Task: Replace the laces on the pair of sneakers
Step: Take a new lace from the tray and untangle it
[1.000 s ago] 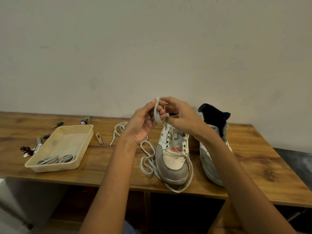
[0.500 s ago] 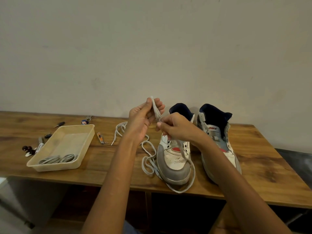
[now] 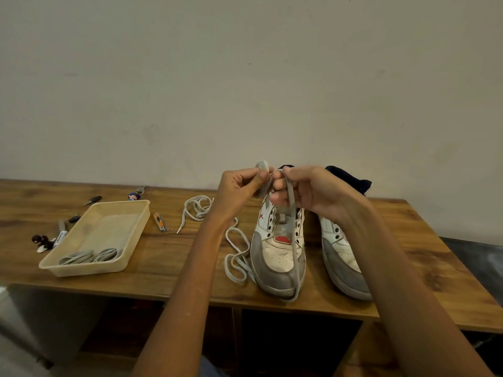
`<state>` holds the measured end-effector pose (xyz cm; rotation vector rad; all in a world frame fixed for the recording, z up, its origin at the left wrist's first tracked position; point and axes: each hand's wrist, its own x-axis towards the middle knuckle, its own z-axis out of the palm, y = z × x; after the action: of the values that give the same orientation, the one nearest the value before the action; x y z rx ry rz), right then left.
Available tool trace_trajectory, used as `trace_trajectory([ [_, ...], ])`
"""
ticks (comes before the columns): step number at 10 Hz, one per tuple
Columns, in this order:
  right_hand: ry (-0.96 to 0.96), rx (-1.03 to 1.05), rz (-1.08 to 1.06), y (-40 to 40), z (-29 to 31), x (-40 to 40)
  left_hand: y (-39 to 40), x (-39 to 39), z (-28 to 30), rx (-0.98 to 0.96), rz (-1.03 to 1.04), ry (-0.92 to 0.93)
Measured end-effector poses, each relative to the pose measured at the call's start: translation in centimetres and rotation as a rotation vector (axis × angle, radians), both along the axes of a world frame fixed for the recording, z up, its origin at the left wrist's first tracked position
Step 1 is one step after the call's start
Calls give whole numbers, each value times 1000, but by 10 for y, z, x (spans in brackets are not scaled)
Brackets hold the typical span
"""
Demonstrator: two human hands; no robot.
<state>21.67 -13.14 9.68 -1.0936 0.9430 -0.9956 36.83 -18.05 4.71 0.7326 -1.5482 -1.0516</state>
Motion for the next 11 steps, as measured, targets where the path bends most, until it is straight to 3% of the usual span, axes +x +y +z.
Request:
trace_trajectory([
  [2,-60,26,-103,1,4,-4,-3,2,-5,-25,-70,-236],
  [3,6,-3,-146,4,10,-14,-6,5,-1,-64,31,-356],
  [4,-59,-79,-216,10,22,-27,-14,15,-5,-201,294,-559],
  [5,-320,-276,-383,19,37,-47,-15,23,-10,-176,385,-635],
  [6,-274,-414,-574,19,37,-62,-5,21,-4,44,166,-417],
  [7,1068,-232,-833,8,12,-61,5,14,5,249,-97,-226],
  [8,1618,-101,-695,3,0,-43,8,9,9,276,-192,-149],
  [9,1232,-434,-343,-3,3,-23,9,6,12,284,-221,-73],
  [10,1083,-590,-133,-5,0,-1,8,5,12,286,-217,-29],
  [11,1038,-741,-201,-10,-7,1,6,8,11,296,-182,-10],
])
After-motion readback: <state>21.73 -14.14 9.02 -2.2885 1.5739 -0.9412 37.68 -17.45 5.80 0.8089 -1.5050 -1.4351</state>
